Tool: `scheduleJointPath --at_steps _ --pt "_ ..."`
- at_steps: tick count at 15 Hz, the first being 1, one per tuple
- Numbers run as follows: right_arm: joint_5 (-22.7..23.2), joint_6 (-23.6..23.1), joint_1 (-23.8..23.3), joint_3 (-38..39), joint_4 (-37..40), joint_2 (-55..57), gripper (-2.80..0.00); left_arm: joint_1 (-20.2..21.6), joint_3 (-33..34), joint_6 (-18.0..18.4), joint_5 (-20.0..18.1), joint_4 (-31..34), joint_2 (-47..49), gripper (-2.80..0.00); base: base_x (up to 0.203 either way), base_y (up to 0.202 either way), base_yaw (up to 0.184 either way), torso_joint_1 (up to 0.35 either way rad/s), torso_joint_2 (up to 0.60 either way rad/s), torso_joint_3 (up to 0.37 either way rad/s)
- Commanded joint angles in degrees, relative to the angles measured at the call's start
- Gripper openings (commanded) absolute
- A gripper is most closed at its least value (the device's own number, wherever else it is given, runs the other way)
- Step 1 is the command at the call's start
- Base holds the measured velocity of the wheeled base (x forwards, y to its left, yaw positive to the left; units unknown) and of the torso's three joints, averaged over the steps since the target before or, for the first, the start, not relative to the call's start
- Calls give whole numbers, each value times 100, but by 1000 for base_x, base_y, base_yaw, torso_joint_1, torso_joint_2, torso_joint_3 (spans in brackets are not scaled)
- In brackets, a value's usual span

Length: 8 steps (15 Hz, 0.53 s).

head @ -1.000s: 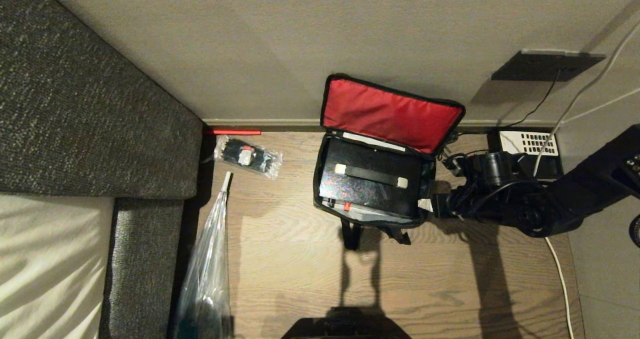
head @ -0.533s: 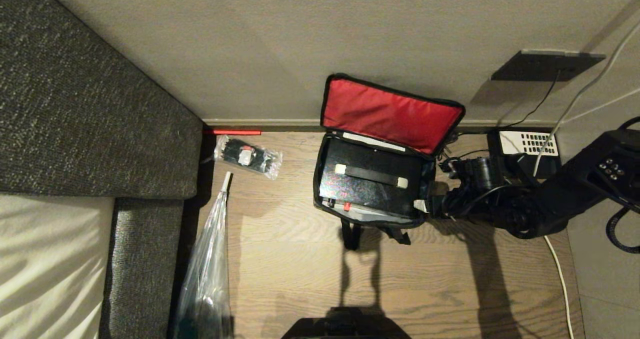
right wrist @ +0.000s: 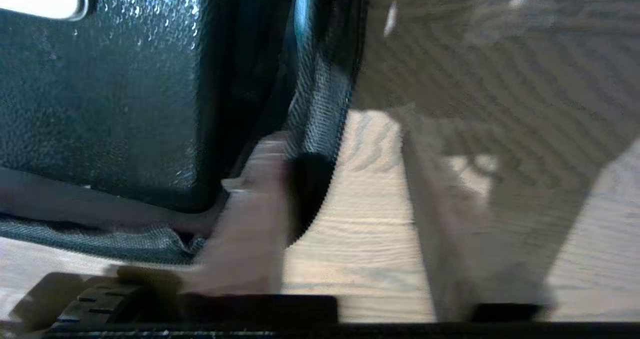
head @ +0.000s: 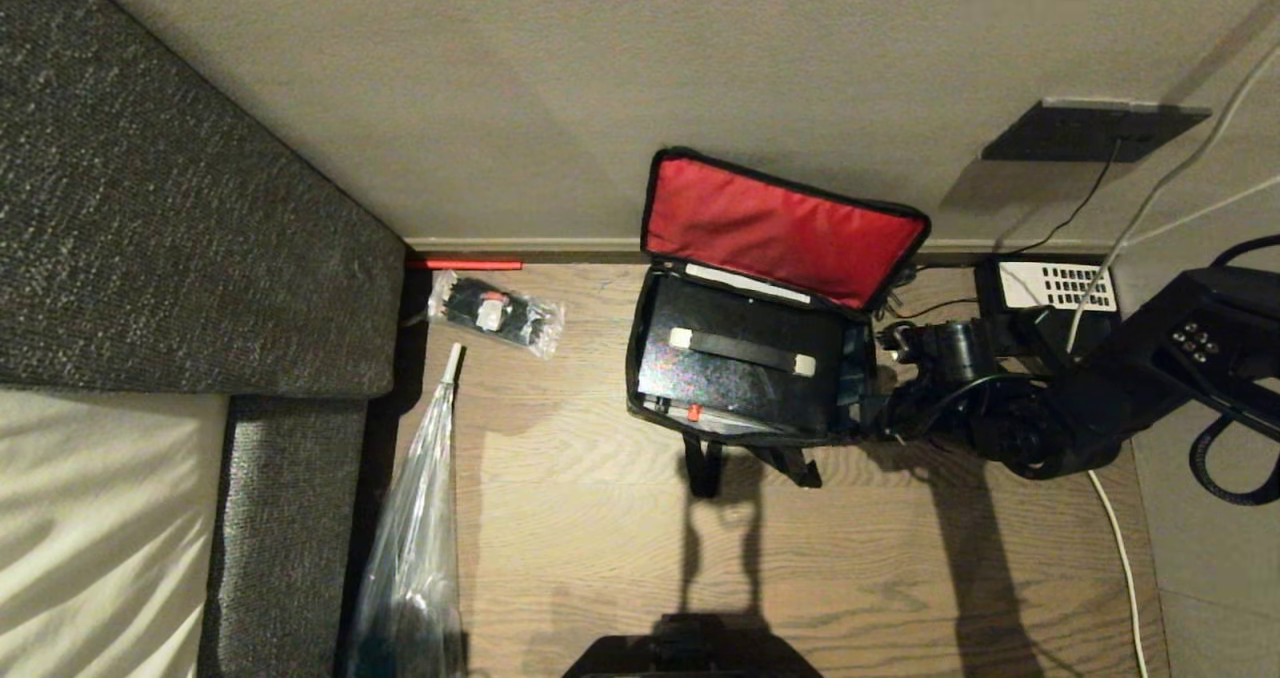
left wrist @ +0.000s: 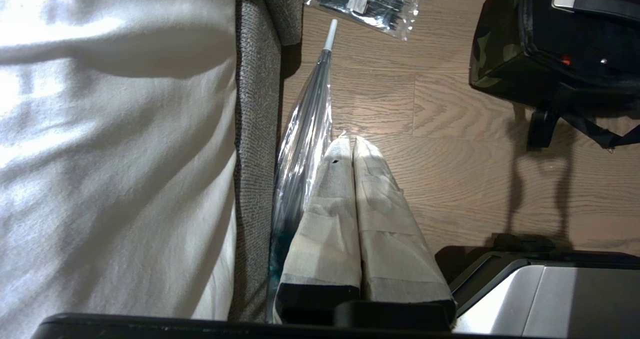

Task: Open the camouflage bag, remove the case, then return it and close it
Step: Open the top of the storage box

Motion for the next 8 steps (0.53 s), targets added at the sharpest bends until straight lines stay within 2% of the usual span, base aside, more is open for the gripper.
scheduleJointPath --at_steps 1,8 --pt "-28 -55 -13 -17 -31 -26 -280 0 0 2 -1 -1 0 -280 0 0 0 0 0 0" --pt "40 -1156 -459 -281 -9 -115 -280 0 0 2 -1 -1 0 -280 0 0 0 0 0 0"
